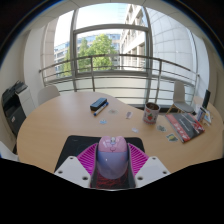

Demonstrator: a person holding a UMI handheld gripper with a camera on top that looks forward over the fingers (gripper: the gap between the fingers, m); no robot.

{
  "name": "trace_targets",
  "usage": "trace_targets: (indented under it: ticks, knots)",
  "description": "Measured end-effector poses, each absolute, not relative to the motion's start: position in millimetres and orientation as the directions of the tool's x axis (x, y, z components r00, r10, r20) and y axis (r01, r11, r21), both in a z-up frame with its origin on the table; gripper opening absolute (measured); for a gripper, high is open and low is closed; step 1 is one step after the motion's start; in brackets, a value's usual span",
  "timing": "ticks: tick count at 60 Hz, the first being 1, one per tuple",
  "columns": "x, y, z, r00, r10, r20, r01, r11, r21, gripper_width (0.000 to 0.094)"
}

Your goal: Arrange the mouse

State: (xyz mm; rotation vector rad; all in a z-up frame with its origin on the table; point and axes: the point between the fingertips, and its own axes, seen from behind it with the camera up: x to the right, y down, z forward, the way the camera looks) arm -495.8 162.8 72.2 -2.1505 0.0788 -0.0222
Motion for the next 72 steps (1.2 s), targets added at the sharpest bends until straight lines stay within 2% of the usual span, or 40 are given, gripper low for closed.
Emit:
trace_targets:
  ticks: [8,11,17,22,23,26,29,44,60,72]
  knots:
    - [-513,170,6,0.999,-0.048,-0.005,-0.034,-0.640,-0.767,0.0496]
    - [-521,167,-6,0.999,-0.043,-0.005,-0.033,-0.660,-0.751,0.0531]
    - [-522,163,-6,0.998,-0.054,-0.018,-0.050,-0.670,-0.740,0.0613]
    - [-517,156,15,0.999,-0.046,0.015,-0.019,-0.667,-0.745,0.0846]
    - [-517,154,18,0.999,-0.046,0.021,-0.014,-0.663,-0.749,0.0853]
    - [-519,144,35,0.998,-0.047,0.030,-0.008,-0.652,-0.758,0.0823]
    - [-519,132,55,0.998,-0.055,0.041,-0.004,-0.641,-0.768,0.0853]
    - [-526,45,120,0.994,-0.081,0.068,0.003,-0.621,-0.784,0.0843]
    - [-535,-36,146,0.994,-0.082,0.071,0.008,-0.601,-0.799,0.0843]
    - [-535,-58,157,0.992,-0.078,0.096,0.031,-0.592,-0.805,0.0842]
